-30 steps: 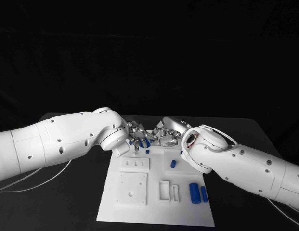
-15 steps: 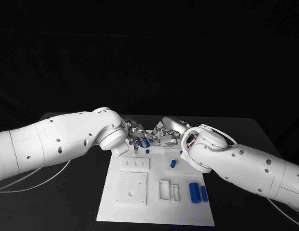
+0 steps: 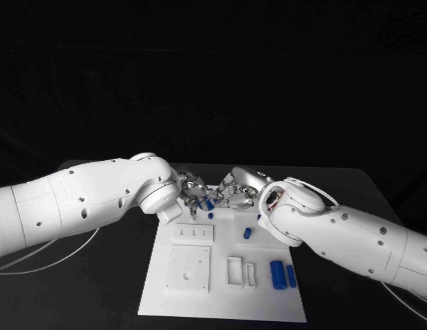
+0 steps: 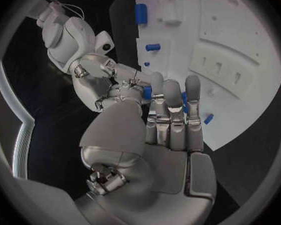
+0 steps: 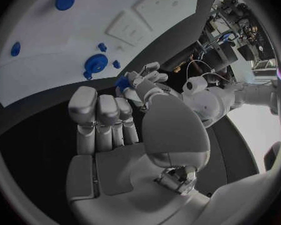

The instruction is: Assemble the parts on the task board

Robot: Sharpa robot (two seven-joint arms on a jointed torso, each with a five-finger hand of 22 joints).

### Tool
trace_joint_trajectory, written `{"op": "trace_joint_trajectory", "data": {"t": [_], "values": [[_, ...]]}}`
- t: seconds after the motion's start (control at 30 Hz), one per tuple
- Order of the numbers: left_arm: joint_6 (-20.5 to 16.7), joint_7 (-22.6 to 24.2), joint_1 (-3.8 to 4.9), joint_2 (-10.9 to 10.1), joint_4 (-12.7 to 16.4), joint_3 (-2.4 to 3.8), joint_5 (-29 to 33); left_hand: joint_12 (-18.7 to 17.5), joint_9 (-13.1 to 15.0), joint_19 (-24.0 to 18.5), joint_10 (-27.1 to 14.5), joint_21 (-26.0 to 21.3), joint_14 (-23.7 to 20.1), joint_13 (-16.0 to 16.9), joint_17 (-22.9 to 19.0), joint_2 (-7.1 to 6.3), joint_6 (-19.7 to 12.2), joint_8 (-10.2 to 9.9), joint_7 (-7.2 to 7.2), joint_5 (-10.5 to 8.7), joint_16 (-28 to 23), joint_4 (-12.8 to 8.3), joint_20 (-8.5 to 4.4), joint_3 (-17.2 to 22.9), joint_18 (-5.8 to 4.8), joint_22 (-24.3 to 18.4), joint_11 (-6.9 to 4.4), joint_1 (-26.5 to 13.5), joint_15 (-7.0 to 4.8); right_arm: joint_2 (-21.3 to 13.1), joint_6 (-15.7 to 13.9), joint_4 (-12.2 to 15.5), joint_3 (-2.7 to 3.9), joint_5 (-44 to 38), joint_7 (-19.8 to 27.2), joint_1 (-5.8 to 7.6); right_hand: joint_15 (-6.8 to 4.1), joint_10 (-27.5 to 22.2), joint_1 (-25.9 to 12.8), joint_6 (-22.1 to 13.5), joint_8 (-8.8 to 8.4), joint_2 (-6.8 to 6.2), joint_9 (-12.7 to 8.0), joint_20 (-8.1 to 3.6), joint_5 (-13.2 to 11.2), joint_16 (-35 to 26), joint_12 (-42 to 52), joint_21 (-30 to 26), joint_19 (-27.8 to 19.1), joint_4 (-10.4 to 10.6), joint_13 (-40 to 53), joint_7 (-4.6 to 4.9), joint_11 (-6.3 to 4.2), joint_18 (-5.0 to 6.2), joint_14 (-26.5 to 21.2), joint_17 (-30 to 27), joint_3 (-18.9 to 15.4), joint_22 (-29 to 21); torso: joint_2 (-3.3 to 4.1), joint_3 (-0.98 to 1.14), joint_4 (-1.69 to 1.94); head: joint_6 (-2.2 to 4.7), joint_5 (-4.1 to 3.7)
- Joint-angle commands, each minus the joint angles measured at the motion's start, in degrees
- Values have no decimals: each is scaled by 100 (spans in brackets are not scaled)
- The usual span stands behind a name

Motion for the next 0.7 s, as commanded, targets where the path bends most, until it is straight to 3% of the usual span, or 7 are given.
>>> {"op": "trace_joint_trajectory", "data": {"t": [0.03,0.3,0.7], "values": [[115,33,13,-2,-5,8,58,-3,-4,-49,-41,-40,-53,6,-3,-37,3,-39,36,95,29,38,-5,36,-16,12,1,2,-6,3,105,-8,-6,-51,13,-7,-33,-3,-17,93,35,49,6,-35,30,-31,-10,-39,272,16,5,-58,-45,-74,-1,5,-7,641,5,2,-3,4,4],[126,29,13,-15,-17,8,60,-8,13,-54,-47,-42,-60,3,-4,11,-6,-29,26,272,37,-1,-7,130,-17,26,-3,95,-8,-8,109,3,-11,-45,32,-8,-33,-3,-17,93,35,49,6,-35,30,-31,-10,-39,272,16,5,-58,-45,-74,-1,5,-7,641,4,1,2,-5,5],[151,36,12,-18,-15,8,65,-43,111,-77,-57,-37,-81,-27,-8,140,-85,-7,30,604,51,-322,-6,492,-11,71,1,330,-6,-11,114,13,-15,-26,51,-8,-33,-5,-28,91,34,62,6,-36,31,-33,-12,-52,271,3,5,-57,-44,-73,-1,7,-4,638,5,3,-4,9,11]]}}
